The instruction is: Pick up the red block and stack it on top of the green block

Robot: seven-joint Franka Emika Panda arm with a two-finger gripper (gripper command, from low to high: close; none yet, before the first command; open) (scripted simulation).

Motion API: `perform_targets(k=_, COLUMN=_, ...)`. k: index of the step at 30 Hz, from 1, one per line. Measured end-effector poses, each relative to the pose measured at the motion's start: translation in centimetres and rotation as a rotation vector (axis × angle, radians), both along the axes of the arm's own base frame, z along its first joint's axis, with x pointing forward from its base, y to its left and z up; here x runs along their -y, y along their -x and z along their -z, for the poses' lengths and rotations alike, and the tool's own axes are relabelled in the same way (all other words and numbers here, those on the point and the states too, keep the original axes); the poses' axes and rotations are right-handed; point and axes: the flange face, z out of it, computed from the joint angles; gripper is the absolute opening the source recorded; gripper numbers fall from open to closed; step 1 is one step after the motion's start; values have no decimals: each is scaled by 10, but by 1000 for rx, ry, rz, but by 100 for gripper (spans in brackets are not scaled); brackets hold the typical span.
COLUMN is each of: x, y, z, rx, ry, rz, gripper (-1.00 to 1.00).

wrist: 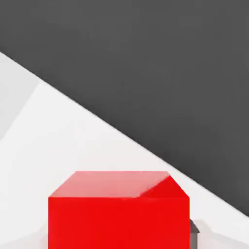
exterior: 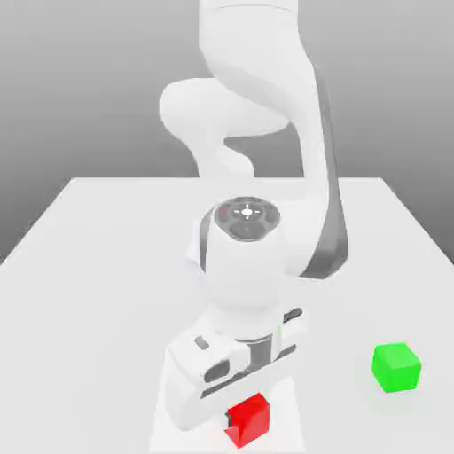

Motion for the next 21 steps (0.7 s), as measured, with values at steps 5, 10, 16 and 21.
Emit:
perform_targets(k=5, x=0, y=-1, z=-47, rx=1, ry=0, rz=-1, gripper=-100)
perform_targets(k=10, x=-97, y=22, z=-79, rx=-5, ry=-10, rz=-126, gripper=-100)
perform_targets(k=16, x=-238, y=99, z=-86, rx=0, ry=-2, rz=-347, gripper=-100)
perform_targets(k=21, x=-238, y=100, z=-42, rx=1, ry=0, rz=-342, gripper=100)
